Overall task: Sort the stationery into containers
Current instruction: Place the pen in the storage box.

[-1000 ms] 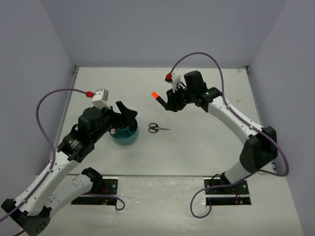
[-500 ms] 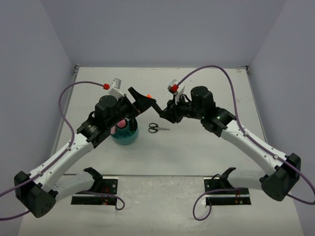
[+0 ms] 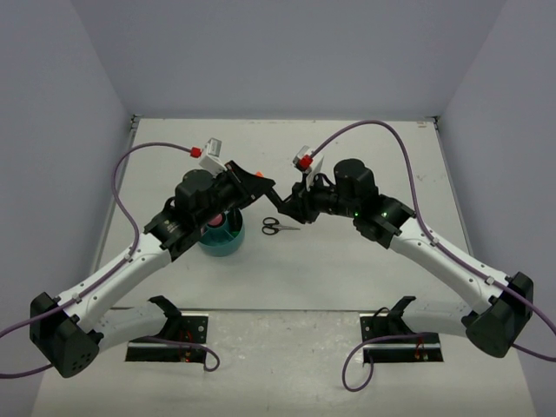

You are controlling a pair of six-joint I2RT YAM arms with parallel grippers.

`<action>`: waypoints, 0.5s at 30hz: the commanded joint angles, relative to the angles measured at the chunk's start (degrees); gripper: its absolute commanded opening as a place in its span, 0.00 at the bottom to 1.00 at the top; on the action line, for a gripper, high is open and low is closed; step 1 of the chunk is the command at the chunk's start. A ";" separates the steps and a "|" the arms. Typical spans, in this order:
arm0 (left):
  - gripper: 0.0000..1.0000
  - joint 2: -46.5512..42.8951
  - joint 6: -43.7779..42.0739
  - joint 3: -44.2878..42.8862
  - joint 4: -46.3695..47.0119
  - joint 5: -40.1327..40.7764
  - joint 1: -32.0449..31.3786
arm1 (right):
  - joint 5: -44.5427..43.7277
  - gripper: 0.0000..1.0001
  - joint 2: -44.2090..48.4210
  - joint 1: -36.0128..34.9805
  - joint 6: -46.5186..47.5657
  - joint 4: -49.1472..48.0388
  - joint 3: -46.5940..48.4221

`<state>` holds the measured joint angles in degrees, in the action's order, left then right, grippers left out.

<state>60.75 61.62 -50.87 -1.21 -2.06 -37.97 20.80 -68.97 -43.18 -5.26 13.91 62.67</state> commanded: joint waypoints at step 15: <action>0.00 3.58 -30.85 -5.94 -21.18 32.33 -0.63 | -22.08 0.99 9.71 -0.50 -6.99 -8.67 -13.47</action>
<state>62.73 35.00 -56.68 -16.24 16.48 -38.65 6.14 -62.46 -43.59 -9.90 8.69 51.17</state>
